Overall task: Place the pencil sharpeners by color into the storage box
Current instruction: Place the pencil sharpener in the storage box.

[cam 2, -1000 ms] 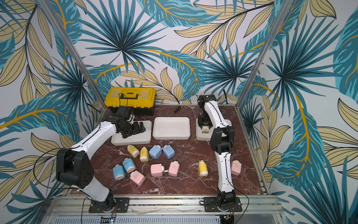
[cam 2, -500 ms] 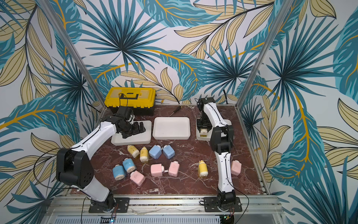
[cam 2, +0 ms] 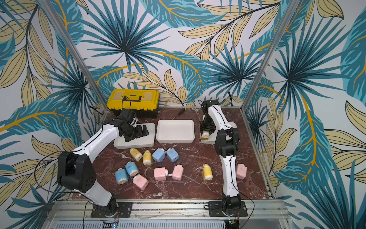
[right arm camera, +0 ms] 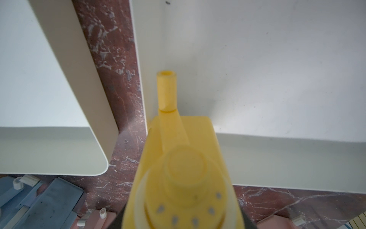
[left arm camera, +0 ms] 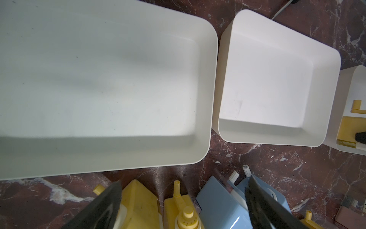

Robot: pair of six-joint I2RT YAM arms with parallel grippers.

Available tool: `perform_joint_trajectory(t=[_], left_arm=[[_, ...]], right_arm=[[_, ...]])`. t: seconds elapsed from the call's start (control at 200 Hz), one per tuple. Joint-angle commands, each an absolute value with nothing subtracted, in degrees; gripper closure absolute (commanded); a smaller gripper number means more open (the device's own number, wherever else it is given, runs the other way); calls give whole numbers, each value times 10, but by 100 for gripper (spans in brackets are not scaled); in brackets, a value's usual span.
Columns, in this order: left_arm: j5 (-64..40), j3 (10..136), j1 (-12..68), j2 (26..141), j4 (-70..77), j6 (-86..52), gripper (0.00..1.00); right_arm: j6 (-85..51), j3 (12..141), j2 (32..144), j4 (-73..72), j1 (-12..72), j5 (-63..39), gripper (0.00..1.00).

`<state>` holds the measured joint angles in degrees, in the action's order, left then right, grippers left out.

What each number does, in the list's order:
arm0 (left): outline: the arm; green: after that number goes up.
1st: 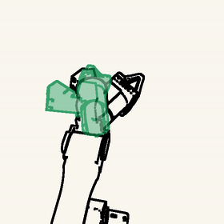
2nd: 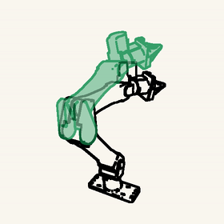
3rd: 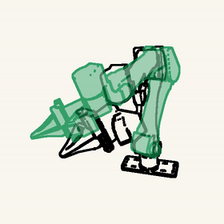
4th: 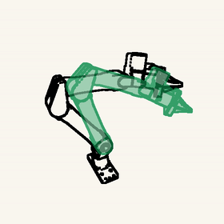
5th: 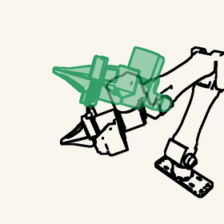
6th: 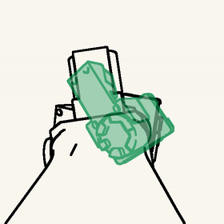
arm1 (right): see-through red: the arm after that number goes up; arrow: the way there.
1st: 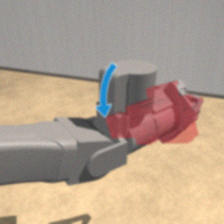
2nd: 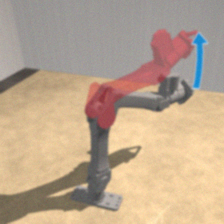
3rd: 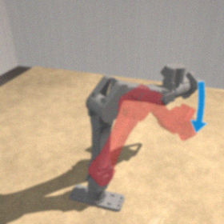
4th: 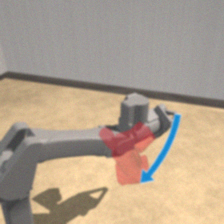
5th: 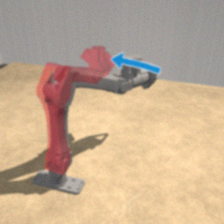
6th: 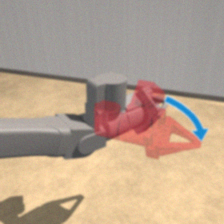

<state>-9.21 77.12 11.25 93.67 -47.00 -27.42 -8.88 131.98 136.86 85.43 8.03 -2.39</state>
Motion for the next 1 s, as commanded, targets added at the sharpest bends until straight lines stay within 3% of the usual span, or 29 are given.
perform_joint_trajectory(t=[0.0, 0.671, 0.996], left_arm=[[-93, 766, 110, 942, -473, -265, 1], [-99, 770, 110, 951, -473, -267, 1], [-99, 768, 109, 953, -473, -267, 1]], right_arm=[[-75, 1330, 1379, 869, 83, -33, 63], [-52, 1348, 1419, 879, 83, -40, 63], [-56, 1349, 1426, 874, 84, -36, 49]])
